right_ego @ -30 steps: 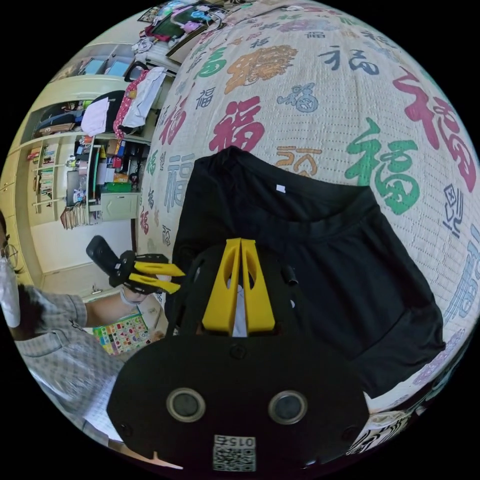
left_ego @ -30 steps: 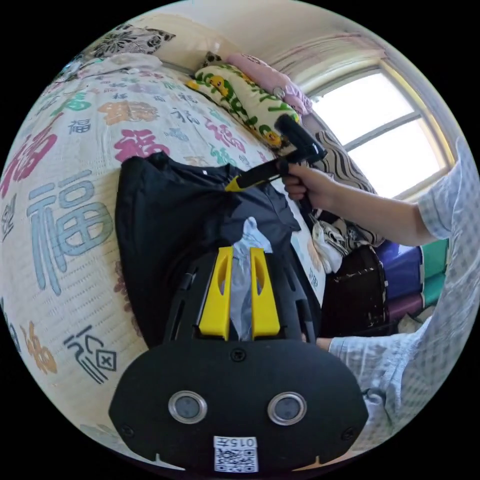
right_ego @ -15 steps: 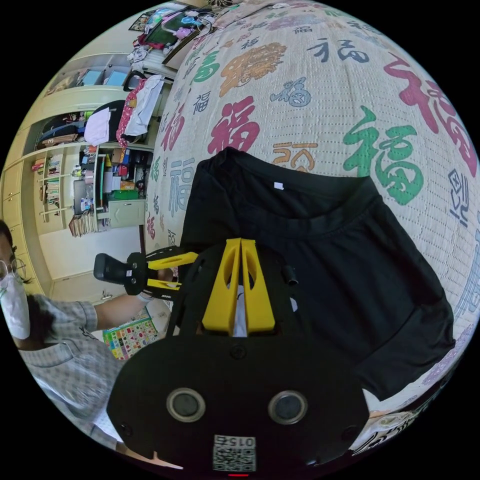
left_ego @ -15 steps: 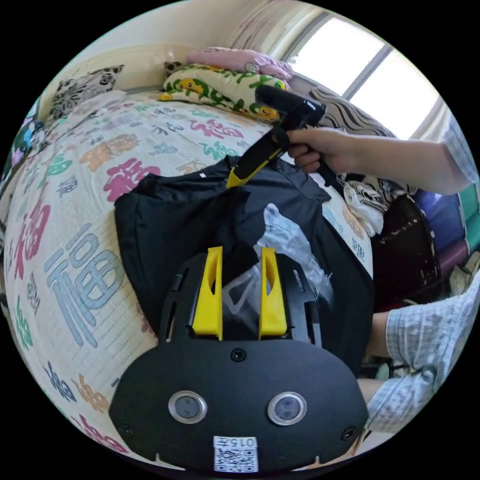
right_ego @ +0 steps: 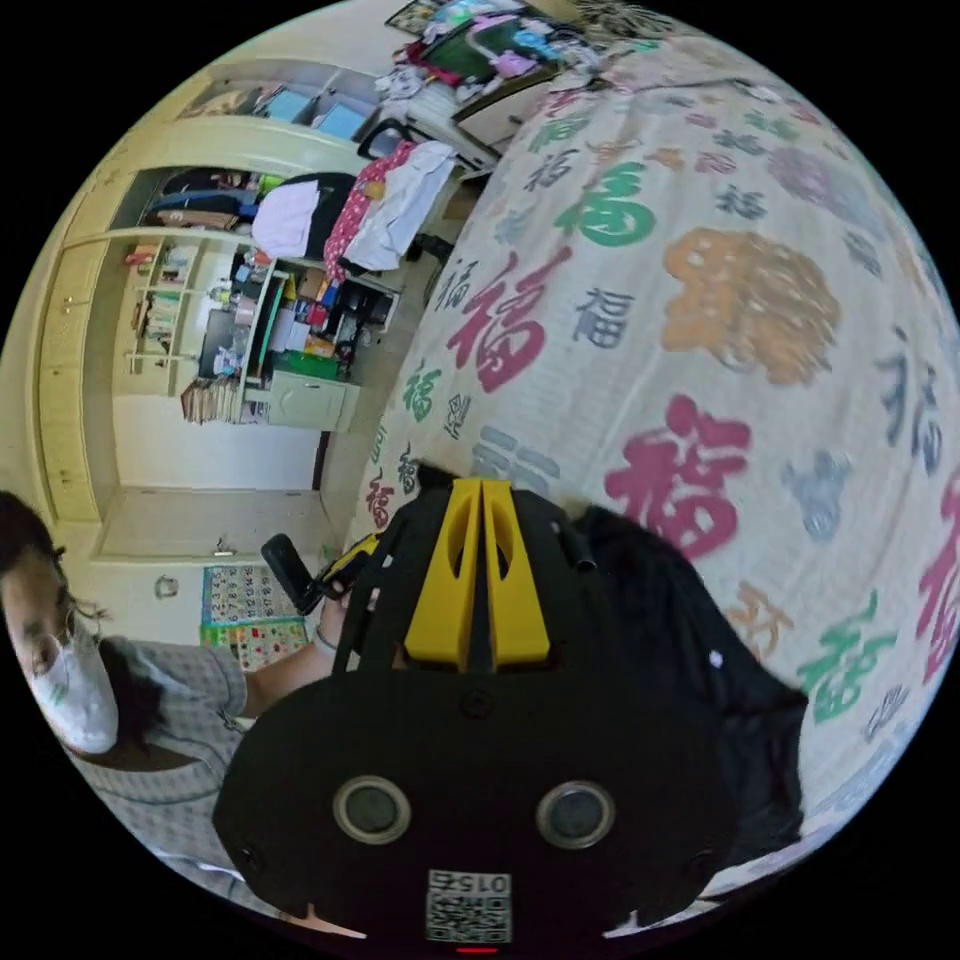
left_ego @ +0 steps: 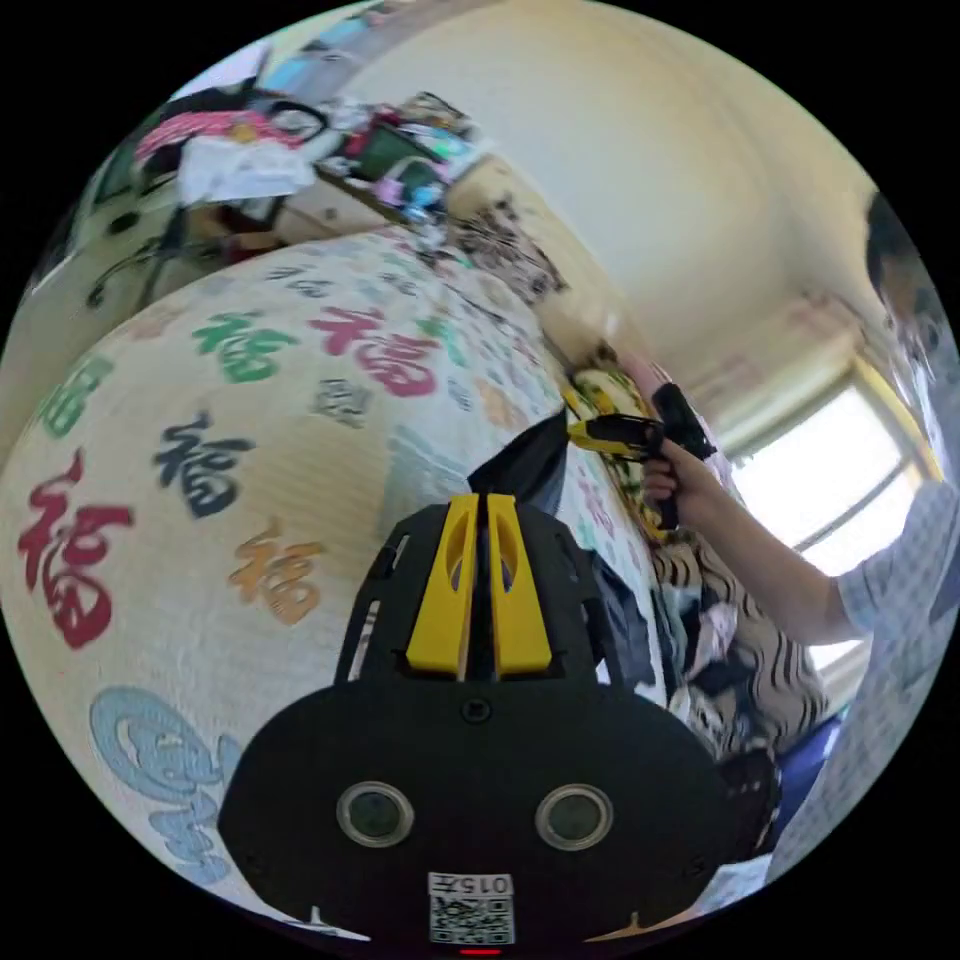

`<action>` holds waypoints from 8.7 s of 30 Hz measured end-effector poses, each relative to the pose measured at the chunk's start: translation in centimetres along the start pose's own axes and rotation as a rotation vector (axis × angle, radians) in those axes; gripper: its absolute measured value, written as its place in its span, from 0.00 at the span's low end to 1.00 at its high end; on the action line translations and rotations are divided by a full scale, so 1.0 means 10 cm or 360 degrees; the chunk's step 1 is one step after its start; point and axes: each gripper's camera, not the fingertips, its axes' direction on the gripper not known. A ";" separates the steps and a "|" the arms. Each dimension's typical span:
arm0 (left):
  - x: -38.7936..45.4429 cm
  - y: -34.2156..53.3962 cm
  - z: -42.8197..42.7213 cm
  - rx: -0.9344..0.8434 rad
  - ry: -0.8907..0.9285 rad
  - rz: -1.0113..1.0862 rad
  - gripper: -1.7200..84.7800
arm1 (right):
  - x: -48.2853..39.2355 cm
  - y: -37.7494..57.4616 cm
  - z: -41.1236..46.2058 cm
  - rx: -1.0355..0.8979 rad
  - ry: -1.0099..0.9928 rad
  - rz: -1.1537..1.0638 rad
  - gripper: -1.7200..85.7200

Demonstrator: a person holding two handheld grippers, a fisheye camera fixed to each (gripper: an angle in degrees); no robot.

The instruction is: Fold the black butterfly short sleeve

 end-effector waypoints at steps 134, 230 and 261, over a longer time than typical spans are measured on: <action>0.93 1.99 5.86 -0.1134 -0.0372 0.1301 0.01 | -2.69 5.28 -2.87 0.0522 0.0018 0.0408 0.03; -1.04 0.03 0.52 -0.0172 -0.0357 -0.0389 0.02 | -1.39 -1.59 2.38 -0.0546 0.0855 -0.0540 0.01; 1.56 1.59 1.97 -0.0934 -0.0021 0.0563 0.10 | 0.36 0.97 -0.41 -0.0065 0.0546 0.0023 0.07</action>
